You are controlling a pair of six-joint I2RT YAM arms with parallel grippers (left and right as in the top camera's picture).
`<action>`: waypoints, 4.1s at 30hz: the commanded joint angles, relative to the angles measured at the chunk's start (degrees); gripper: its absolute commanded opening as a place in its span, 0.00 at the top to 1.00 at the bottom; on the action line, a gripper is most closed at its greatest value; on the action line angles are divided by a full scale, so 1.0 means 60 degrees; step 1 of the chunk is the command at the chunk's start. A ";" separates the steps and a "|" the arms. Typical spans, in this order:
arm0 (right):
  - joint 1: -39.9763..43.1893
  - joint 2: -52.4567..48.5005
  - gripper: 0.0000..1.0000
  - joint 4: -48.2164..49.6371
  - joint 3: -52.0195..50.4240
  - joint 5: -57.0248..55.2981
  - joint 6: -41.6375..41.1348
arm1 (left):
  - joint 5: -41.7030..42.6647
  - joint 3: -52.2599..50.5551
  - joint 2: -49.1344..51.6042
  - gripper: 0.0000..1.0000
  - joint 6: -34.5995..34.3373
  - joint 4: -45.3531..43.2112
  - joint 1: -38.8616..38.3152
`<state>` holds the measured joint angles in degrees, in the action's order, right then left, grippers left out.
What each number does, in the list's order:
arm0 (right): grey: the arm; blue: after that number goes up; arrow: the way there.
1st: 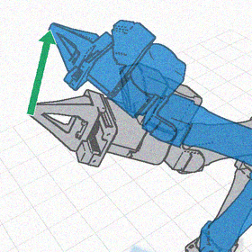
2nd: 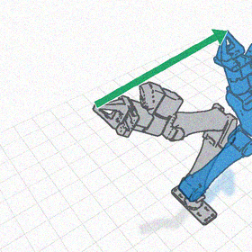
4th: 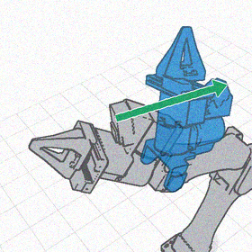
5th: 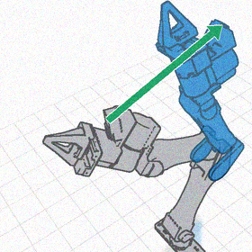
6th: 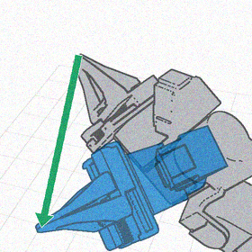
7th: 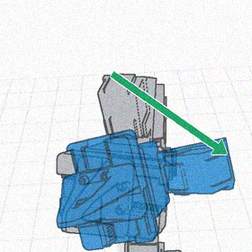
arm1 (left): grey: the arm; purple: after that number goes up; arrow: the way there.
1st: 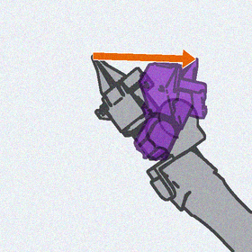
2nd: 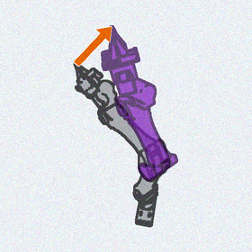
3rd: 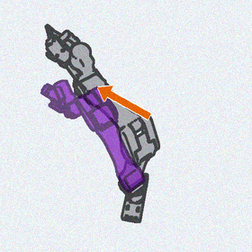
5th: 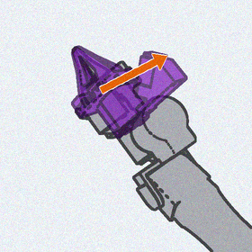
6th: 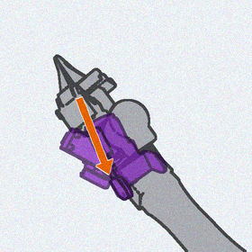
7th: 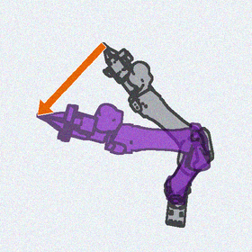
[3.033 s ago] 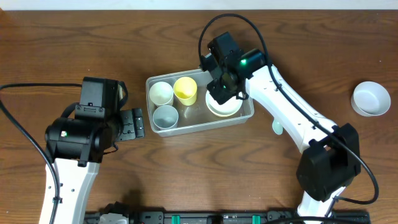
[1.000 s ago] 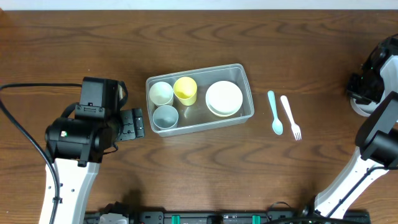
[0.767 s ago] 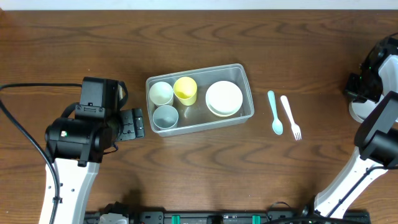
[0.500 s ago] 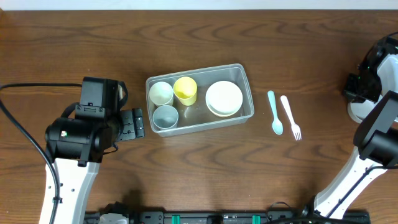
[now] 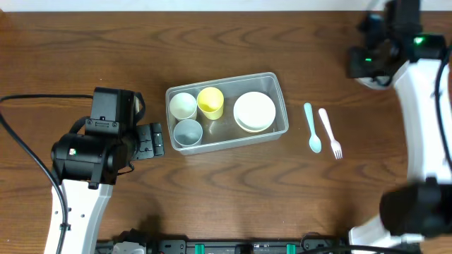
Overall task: Pack container
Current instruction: 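Stack the light-blue bowl onto the bowls in the container, release, then lower the right gripper onto the mint-green spoon and grasp it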
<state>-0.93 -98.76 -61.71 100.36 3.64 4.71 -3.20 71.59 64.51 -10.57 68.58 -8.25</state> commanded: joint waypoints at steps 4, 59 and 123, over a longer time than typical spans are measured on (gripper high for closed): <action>-0.2881 0.0499 0.99 -0.0157 0.0022 0.0215 0.1392 | -0.0047 -0.0047 0.0036 0.08 -0.0120 0.0022 0.0058; -0.5158 -0.1840 0.84 -0.1821 0.0004 -0.0044 -0.1701 | -0.0047 -0.0047 0.0036 0.08 -0.0117 0.0058 0.0058; -0.1399 0.1118 0.13 -0.2084 -0.1355 -0.0798 -0.0874 | -0.0044 -0.0047 0.0036 0.07 -0.0120 0.0240 0.0058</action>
<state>-9.98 -89.30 -73.76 95.11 -2.57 -5.52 -3.20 71.59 64.51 -10.57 69.87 -8.25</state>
